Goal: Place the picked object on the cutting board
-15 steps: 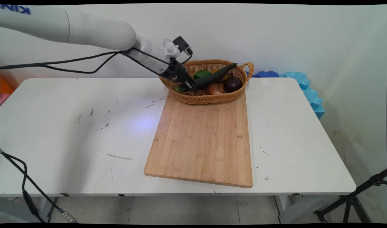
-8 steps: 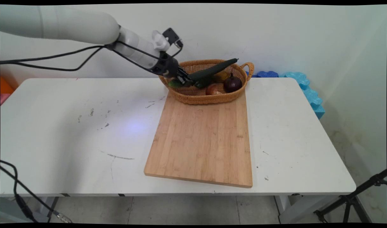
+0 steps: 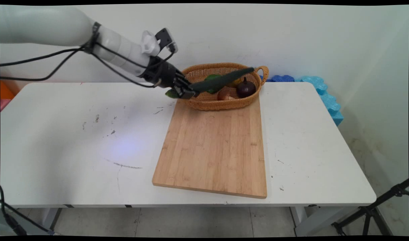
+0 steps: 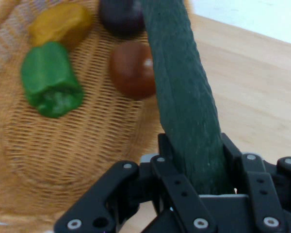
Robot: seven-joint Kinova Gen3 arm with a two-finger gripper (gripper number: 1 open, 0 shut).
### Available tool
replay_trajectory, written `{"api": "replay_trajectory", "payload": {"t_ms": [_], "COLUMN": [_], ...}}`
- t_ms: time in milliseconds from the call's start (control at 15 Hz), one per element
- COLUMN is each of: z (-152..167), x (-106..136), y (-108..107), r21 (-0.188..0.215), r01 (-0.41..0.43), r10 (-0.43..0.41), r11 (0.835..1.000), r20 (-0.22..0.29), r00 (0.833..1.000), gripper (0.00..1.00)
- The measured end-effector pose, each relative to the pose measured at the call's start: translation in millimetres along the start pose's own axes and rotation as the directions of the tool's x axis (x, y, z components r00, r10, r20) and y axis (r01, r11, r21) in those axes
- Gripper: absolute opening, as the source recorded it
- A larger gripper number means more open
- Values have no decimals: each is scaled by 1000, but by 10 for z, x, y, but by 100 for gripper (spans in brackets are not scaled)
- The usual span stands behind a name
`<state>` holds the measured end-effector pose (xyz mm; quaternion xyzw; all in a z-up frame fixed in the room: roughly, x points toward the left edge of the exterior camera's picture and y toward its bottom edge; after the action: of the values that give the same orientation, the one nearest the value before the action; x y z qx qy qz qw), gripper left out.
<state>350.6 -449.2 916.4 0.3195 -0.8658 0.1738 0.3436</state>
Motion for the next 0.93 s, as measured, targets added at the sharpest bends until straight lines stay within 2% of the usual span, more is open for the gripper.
{"api": "replay_trajectory", "payload": {"t_ms": [200,400,533,933], "z": [-176,-257,-300,-219], "x": [-117,-208,-300,-593], "y": [217,358,478,704], "r21": [-76,-131,-179,-277], "r01": [-50,-81,-104,-144], "r10": [49,81,104,155], "r11": [996,988,978,950], "r20": [-6,-7,-6,18], "r00": [999,997,995,988], "gripper": [0,0,0,0]}}
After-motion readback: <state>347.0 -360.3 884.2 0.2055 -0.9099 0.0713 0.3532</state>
